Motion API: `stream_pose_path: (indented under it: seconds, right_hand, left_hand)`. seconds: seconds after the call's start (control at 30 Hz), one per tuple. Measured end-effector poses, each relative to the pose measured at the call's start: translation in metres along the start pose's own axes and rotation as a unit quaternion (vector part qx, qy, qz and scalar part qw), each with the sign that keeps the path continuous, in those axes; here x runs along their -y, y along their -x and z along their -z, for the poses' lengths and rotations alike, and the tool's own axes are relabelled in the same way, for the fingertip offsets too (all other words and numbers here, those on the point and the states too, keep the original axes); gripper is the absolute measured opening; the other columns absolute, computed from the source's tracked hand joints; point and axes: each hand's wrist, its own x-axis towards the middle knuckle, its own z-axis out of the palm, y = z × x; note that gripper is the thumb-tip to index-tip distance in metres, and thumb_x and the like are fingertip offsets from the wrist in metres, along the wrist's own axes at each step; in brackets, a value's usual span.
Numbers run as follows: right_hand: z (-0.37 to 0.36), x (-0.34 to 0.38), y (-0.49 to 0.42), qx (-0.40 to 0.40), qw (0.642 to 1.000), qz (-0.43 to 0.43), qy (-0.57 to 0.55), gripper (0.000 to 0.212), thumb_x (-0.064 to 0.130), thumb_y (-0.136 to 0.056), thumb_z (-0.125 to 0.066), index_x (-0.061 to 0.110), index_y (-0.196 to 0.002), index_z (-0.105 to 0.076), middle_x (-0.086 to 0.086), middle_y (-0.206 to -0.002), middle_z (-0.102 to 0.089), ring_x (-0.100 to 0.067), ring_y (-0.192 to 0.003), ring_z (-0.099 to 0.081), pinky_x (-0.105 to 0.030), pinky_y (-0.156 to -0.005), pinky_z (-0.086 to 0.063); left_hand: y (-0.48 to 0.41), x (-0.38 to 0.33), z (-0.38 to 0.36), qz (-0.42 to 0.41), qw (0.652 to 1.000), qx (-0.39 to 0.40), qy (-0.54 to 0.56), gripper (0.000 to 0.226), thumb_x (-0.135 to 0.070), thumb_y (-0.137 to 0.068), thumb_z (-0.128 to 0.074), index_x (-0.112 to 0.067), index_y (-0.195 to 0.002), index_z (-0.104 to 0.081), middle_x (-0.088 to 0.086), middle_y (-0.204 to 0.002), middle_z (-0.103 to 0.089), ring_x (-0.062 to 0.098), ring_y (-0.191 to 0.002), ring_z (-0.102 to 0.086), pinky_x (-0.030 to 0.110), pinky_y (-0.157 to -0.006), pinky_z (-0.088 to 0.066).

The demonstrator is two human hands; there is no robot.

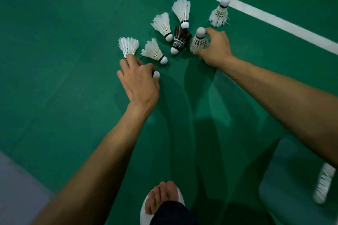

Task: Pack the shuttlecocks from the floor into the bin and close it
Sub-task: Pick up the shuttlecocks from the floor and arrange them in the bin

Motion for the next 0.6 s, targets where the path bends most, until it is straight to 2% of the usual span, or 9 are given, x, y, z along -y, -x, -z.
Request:
stream_pose_path:
  seconds: [0.07,0.17,0.27,0.33,0.4,0.43,0.5,0.6]
  right_hand:
    - [-0.002,-0.002,-0.004,0.0,1.0,0.024,0.015,0.056,0.028,-0.089,-0.077,0.017,-0.138,-0.054,-0.014,-0.133,-0.047,-0.03,-0.124,-0.048,-0.037,-0.106,-0.039]
    - [0.003,-0.008,-0.009,-0.015,1.0,0.024,-0.001,0.044,0.024,-0.088,-0.073,0.01,-0.126,-0.055,-0.01,-0.121,-0.054,-0.028,-0.11,-0.054,-0.034,-0.085,-0.042]
    - [0.011,-0.009,-0.005,-0.034,0.999,-0.015,-0.021,0.044,0.028,-0.083,-0.072,0.011,-0.12,-0.057,-0.006,-0.112,-0.059,-0.027,-0.1,-0.055,-0.031,-0.077,-0.039]
    - [0.016,-0.01,0.0,-0.048,0.998,-0.036,-0.035,0.047,0.034,-0.079,-0.072,0.013,-0.119,-0.061,-0.007,-0.116,-0.064,-0.027,-0.103,-0.059,-0.031,-0.077,-0.042]
    - [0.022,-0.012,0.008,-0.052,0.997,-0.048,-0.042,0.047,0.036,-0.078,-0.073,0.014,-0.118,-0.063,-0.007,-0.115,-0.066,-0.027,-0.102,-0.061,-0.031,-0.077,-0.045]
    - [0.025,-0.013,0.011,-0.049,0.997,-0.048,-0.042,0.046,0.037,-0.079,-0.074,0.013,-0.117,-0.063,-0.006,-0.114,-0.066,-0.027,-0.102,-0.062,-0.031,-0.077,-0.045]
    - [0.033,-0.014,0.02,-0.041,0.998,-0.039,-0.03,0.045,0.037,-0.078,-0.075,0.013,-0.114,-0.064,-0.007,-0.113,-0.066,-0.026,-0.1,-0.061,-0.031,-0.076,-0.045]
    - [0.052,-0.01,0.032,-0.004,0.999,-0.039,0.012,0.044,0.036,-0.072,-0.081,0.01,-0.105,-0.068,-0.009,-0.104,-0.068,-0.027,-0.093,-0.063,-0.038,-0.073,-0.049]
  left_hand:
    - [0.009,-0.002,0.009,0.001,0.999,-0.019,0.035,0.022,-0.049,-0.081,-0.073,-0.03,-0.092,-0.078,0.002,-0.11,-0.049,0.028,-0.105,-0.045,0.034,-0.08,-0.031]
    - [0.013,-0.008,0.022,-0.085,0.993,-0.027,0.083,0.028,-0.056,-0.081,-0.068,-0.03,-0.09,-0.075,0.003,-0.118,-0.051,0.028,-0.113,-0.044,0.037,-0.083,-0.036]
    - [-0.009,-0.016,0.026,-0.184,0.98,0.059,0.045,0.026,-0.051,-0.08,-0.072,-0.03,-0.094,-0.074,0.005,-0.146,-0.043,0.033,-0.134,-0.034,0.047,-0.096,-0.038]
    - [-0.032,-0.024,0.021,-0.173,0.974,0.142,0.034,0.025,-0.049,-0.08,-0.076,-0.03,-0.095,-0.072,0.004,-0.163,-0.025,0.037,-0.148,-0.017,0.061,-0.106,-0.033]
    - [-0.054,-0.029,0.012,-0.14,0.968,0.204,0.046,0.023,-0.048,-0.082,-0.077,-0.029,-0.093,-0.068,0.005,-0.168,-0.015,0.042,-0.153,-0.003,0.075,-0.11,-0.022]
    - [-0.062,-0.03,0.008,-0.128,0.967,0.216,0.052,0.023,-0.048,-0.082,-0.078,-0.03,-0.09,-0.067,0.009,-0.166,-0.019,0.044,-0.152,-0.006,0.074,-0.111,-0.022]
    - [-0.07,-0.03,0.0,-0.115,0.968,0.21,0.073,0.026,-0.049,-0.079,-0.08,-0.028,-0.087,-0.067,0.018,-0.152,-0.036,0.042,-0.144,-0.028,0.058,-0.108,-0.035]
    - [-0.059,-0.035,-0.001,-0.115,0.969,0.172,0.138,0.03,-0.042,-0.08,-0.079,-0.016,-0.093,-0.073,0.013,-0.129,-0.045,0.034,-0.12,-0.051,0.043,-0.096,-0.047]
